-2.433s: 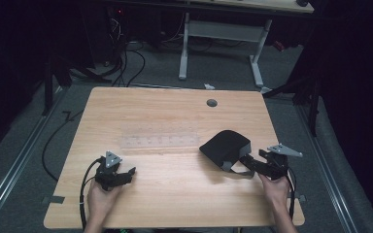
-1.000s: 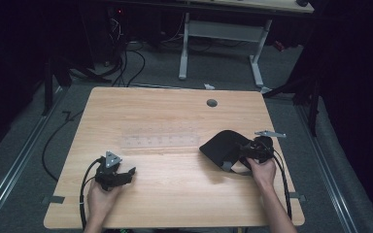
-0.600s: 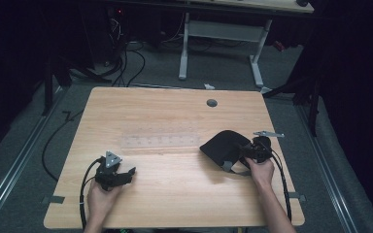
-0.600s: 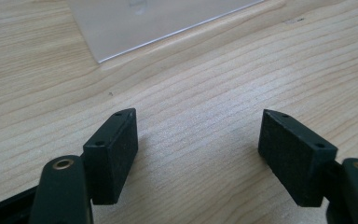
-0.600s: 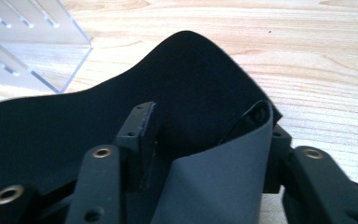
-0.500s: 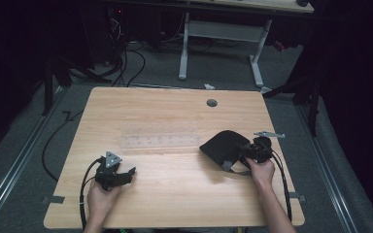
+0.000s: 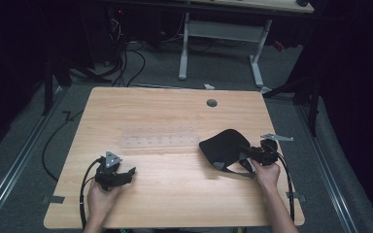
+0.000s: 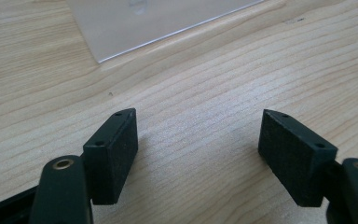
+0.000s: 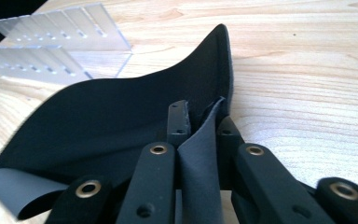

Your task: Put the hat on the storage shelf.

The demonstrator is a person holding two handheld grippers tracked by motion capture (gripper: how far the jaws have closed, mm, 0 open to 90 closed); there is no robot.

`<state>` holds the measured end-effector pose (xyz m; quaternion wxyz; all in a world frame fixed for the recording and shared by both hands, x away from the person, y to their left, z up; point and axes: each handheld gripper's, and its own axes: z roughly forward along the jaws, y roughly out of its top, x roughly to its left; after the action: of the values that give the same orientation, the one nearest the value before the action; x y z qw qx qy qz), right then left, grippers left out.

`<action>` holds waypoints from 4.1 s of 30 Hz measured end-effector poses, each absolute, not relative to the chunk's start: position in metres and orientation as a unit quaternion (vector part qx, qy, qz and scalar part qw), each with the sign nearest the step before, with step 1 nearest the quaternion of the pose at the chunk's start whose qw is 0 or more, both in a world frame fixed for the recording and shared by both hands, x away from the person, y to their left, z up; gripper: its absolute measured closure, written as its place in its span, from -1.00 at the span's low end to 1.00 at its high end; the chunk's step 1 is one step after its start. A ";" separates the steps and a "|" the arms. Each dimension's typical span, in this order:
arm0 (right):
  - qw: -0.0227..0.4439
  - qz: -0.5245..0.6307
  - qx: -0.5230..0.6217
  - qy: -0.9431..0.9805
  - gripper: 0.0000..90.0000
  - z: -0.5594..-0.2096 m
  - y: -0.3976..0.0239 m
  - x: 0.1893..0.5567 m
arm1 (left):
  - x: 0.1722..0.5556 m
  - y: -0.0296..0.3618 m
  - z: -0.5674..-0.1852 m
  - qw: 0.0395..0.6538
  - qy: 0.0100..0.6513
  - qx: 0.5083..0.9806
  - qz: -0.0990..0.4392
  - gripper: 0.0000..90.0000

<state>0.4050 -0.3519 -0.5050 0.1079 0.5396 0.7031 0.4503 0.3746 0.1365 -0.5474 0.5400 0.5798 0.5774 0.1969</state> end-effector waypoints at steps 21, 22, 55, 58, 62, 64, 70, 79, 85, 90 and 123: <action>0.090 0.485 0.527 0.692 0.89 -0.491 -0.359 0.377 | 0.376 0.133 -0.548 0.536 0.578 0.583 0.194 -0.53; 0.093 0.485 0.524 0.693 0.89 -0.489 -0.360 0.375 | 0.376 0.133 -0.548 0.536 0.578 0.584 0.195 -0.53; 0.081 0.519 0.500 0.688 0.89 -0.466 -0.340 0.334 | 0.355 0.111 -0.538 0.556 0.540 0.614 0.148 -0.48; 0.080 0.516 0.497 0.693 0.89 -0.466 -0.335 0.332 | 0.351 0.106 -0.534 0.561 0.530 0.619 0.145 -0.48; 0.078 0.516 0.493 0.696 0.89 -0.465 -0.331 0.332 | 0.346 0.097 -0.529 0.563 0.517 0.628 0.144 -0.50; 0.076 0.517 0.489 0.698 0.89 -0.464 -0.326 0.331 | 0.342 0.092 -0.527 0.563 0.508 0.636 0.140 -0.50; 0.071 0.519 0.482 0.702 0.89 -0.461 -0.318 0.330 | 0.334 0.079 -0.522 0.570 0.491 0.646 0.130 -0.51; 0.059 0.518 0.464 0.716 0.89 -0.457 -0.293 0.336 | 0.327 0.058 -0.514 0.582 0.460 0.660 0.117 -0.51; 0.053 0.514 0.446 0.731 0.89 -0.456 -0.273 0.341 | 0.322 0.050 -0.510 0.587 0.449 0.665 0.104 -0.51; 0.048 0.511 0.440 0.737 0.89 -0.455 -0.265 0.341 | 0.317 0.044 -0.505 0.594 0.441 0.666 0.096 -0.51; 0.020 0.503 0.417 0.756 0.88 -0.452 -0.236 0.343 | 0.310 0.032 -0.501 0.592 0.408 0.682 0.130 -0.35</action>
<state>0.3428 -0.2362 -0.4523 0.0203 0.4172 0.7565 0.5033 0.3102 0.0318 -0.5010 0.5923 0.6824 0.4083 0.1296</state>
